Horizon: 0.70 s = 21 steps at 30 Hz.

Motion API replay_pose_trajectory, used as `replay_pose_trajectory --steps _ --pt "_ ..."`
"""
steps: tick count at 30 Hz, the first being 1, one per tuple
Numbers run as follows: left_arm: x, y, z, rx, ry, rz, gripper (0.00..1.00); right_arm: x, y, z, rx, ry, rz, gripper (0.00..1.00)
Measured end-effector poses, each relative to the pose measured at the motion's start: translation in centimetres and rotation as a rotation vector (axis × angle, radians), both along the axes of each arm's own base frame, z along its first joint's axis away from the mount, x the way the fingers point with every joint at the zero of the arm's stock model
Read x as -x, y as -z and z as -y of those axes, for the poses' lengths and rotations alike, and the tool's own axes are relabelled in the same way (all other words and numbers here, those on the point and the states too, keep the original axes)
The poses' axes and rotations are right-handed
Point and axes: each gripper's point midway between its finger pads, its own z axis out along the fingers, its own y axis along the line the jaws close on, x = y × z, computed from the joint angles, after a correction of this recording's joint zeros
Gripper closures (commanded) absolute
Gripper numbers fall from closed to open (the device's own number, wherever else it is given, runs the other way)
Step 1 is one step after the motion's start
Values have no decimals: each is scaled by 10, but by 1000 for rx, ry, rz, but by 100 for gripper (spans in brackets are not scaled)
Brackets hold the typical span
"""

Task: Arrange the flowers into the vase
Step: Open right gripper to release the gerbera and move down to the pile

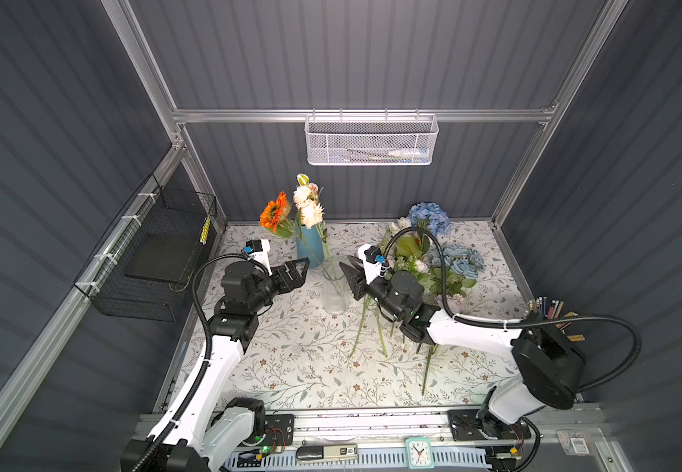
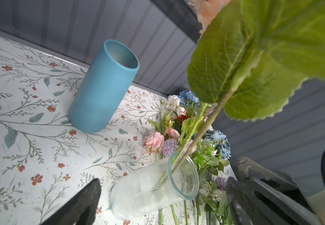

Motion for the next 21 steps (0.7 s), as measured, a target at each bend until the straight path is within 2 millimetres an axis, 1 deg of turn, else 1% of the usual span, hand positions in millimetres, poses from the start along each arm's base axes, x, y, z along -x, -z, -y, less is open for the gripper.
replay_pose_trajectory --steps 4,7,9,10,11,12,13,17,20,21 --pt "16 8 4 21 22 -28 0 4 6 28 30 93 -135 52" --pt "27 14 5 34 31 -44 0 10 22 50 66 161 -254 47" --pt "34 18 5 36 34 -51 0 16 34 64 97 197 -329 40" --pt "36 20 5 36 36 -55 0 20 40 70 113 210 -363 35" --pt "38 22 5 35 39 -56 0 24 46 76 132 223 -397 26" --pt "39 24 5 35 39 -61 0 28 53 82 154 235 -430 11" --pt "40 27 5 33 39 -66 0 31 58 87 176 244 -455 1" --pt "36 43 6 24 39 -106 0 43 78 103 264 273 -554 1" --pt "29 51 7 13 43 -118 0 50 88 104 287 250 -612 1" --pt "26 53 8 8 45 -117 0 53 91 102 289 234 -630 4"
